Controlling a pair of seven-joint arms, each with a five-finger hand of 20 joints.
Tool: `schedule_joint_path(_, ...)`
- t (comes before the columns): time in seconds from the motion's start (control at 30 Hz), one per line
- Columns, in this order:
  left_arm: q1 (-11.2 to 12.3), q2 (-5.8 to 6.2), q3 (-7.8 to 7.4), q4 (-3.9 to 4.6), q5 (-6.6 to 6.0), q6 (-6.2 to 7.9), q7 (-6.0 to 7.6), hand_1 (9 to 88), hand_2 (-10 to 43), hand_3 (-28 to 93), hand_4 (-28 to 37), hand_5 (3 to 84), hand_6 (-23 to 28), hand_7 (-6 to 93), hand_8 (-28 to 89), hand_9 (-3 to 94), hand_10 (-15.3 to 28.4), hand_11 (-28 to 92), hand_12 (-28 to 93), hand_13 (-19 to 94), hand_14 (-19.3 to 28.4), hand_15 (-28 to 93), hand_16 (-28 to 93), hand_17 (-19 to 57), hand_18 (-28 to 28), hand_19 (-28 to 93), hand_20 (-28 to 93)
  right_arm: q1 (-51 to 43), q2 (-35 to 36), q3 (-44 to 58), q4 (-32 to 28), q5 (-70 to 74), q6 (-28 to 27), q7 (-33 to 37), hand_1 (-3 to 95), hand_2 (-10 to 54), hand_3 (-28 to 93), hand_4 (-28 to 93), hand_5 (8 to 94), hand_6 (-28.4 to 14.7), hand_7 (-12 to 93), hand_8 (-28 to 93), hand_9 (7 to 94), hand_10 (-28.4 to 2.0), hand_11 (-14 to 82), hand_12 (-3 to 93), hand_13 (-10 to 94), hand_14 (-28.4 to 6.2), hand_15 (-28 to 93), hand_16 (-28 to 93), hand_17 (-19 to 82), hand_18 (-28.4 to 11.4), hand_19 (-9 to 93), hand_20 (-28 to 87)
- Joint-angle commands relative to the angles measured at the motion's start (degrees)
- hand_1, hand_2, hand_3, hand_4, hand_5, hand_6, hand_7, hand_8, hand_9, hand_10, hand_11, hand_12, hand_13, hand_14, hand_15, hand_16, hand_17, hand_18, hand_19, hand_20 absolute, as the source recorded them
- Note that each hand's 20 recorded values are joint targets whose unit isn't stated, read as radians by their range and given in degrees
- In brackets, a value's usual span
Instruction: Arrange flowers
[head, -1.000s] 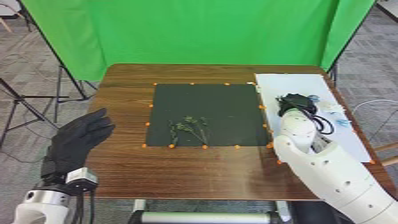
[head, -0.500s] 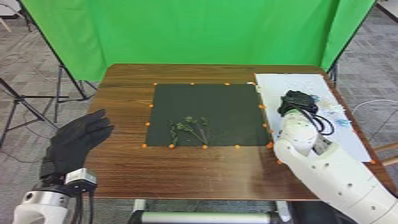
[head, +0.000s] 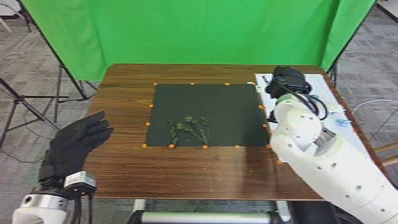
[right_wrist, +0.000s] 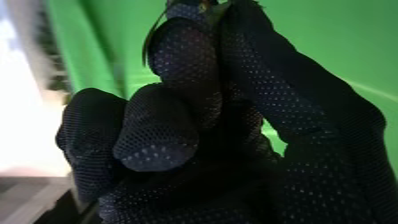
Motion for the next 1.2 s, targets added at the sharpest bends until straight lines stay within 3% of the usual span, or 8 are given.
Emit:
schedule_joint_path(0.03,0.1,-0.32,-0.32,-0.4,0.17,-0.1,-0.81,26.6,4.8,82,-20.9,42.2,11.8,17.6,-10,36.4,21.1,33,10,22,26.8,61,-14,-10.0,21.6,59,6,-4.6,-3.1,-3.5,-4.9,-2.1,0.6,-2.1,51.3,-6.4,77,-25,86.3,-5.0,24,26,83.3,-14.8,54.1,26.5,83,-7.9,75,25,65,-16.4,93,47)
schedule_joint_path(0.33,-0.4,-1.03,-0.5,-0.2,0.72,-0.99,-2.15,26.6,4.7,82,-20.8,42.2,11.9,17.5,-10,36.5,21.2,34,10,22,26.8,61,-14,-10.0,21.6,59,6,-11.9,-6.3,-3.9,-4.8,-3.0,-0.3,-1.2,51.4,-6.6,77,-24,86.7,-5.1,24,26,83.5,-14.9,53.8,26.6,83,-7.9,75,25,65,-16.4,93,47)
schedule_joint_path(0.43,0.2,-1.24,-0.89,-0.35,0.68,-0.91,-2.01,26.6,4.8,82,-20.9,42.3,11.8,17.4,-10,36.5,21.1,34,10,22,26.8,61,-14,-10.0,21.6,59,6,-13.4,-6.7,-4.4,-5.2,-3.2,-1.2,-1.6,51.4,-6.7,77,-24,86.7,-5.1,23,26,83.5,-14.9,53.7,26.6,83,-7.9,75,25,65,-16.4,93,47)
schedule_joint_path(0.93,-0.8,-1.72,-0.59,0.0,1.12,-1.55,-3.03,26.6,4.8,82,-20.8,42.2,11.8,17.5,-10,36.5,21.1,34,10,22,26.8,61,-14,-10.0,21.6,59,6,-14.0,-6.9,-3.7,-6.1,-0.1,-2.2,-0.9,50.2,-7.9,76,-23,86.9,-4.9,23,22,83.6,-14.3,51.7,26.1,84,-8.0,73,24,66,-15.2,93,43)
schedule_joint_path(1.2,-0.8,-1.62,-0.25,-0.01,1.12,-1.46,-3.1,26.7,4.8,82,-20.9,42.2,11.8,17.6,-10,36.5,21.1,34,10,22,26.8,61,-14,-10.0,21.6,59,6,-13.7,-6.8,-3.5,-6.3,-0.2,-2.1,-0.9,44.3,-7.7,75,-23,83.6,-4.6,25,17,81.1,-14.7,51.8,26.3,82,-8.8,73,24,65,-14.8,93,39)
